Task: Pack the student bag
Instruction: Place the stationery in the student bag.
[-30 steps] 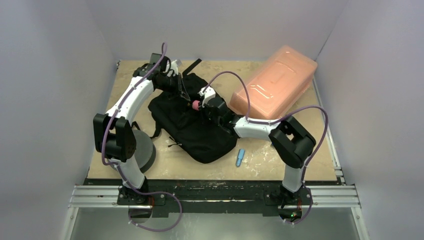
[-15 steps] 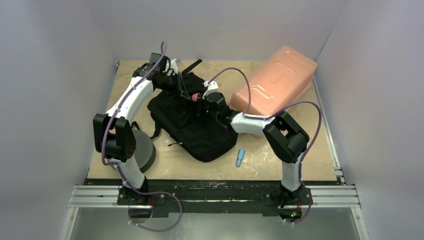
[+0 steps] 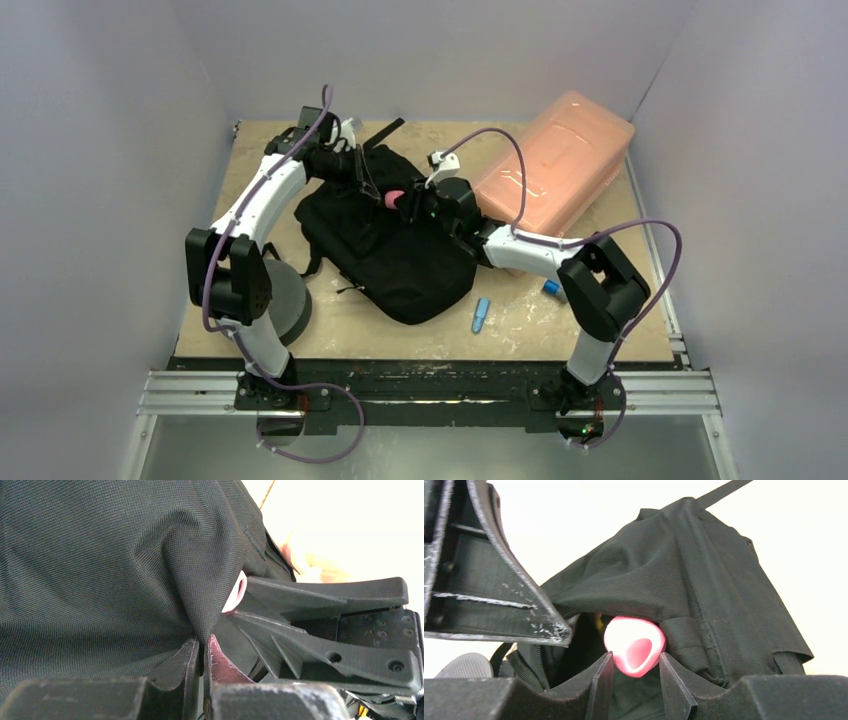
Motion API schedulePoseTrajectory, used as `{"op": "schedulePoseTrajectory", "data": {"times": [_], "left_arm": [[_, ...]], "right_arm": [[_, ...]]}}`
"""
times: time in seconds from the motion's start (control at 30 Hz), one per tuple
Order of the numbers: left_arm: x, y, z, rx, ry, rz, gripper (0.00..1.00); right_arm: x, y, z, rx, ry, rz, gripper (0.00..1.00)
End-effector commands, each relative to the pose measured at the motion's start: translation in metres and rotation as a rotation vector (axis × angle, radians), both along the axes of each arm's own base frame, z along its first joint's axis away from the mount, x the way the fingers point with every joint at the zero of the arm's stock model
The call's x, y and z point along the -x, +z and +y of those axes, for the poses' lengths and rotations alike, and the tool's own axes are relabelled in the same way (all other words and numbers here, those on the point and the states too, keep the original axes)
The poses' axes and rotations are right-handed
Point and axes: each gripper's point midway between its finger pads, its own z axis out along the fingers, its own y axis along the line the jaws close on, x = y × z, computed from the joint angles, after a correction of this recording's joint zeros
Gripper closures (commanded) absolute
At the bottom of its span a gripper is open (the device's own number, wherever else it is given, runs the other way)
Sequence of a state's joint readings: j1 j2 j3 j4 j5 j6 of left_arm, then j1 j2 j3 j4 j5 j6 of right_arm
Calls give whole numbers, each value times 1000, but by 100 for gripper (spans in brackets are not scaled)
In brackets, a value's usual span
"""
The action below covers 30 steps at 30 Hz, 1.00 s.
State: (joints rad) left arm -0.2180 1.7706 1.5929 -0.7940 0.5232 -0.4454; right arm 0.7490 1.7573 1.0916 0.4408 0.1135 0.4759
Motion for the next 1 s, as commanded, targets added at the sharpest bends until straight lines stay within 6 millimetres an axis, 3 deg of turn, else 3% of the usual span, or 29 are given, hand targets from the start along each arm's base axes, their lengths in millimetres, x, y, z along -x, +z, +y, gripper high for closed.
{"op": "schedulePoseTrajectory", "data": {"times": [0.0,0.33,0.47,0.57,0.63,0.83,0.9,0.97], "left_arm": [[12,40,-15,104,-50,-63,100],[13,41,-20,131,-68,-53,100],[14,40,-23,141,-77,-51,100],[12,36,-22,131,-76,-45,100],[12,36,-23,132,-78,-37,100],[9,37,-17,93,-80,-76,100],[11,40,-21,121,-98,-72,100],[12,41,-20,117,-95,-83,100]], "right_arm": [[-14,17,6,-30,6,-34,61],[-22,-4,57,-89,167,-13,98],[-32,-3,62,1,131,-62,100],[-21,4,73,90,153,-130,95],[-15,5,77,112,183,-151,100],[23,33,81,-128,289,-126,100],[19,43,87,-217,286,-107,99],[2,46,95,-272,284,-67,95]]}}
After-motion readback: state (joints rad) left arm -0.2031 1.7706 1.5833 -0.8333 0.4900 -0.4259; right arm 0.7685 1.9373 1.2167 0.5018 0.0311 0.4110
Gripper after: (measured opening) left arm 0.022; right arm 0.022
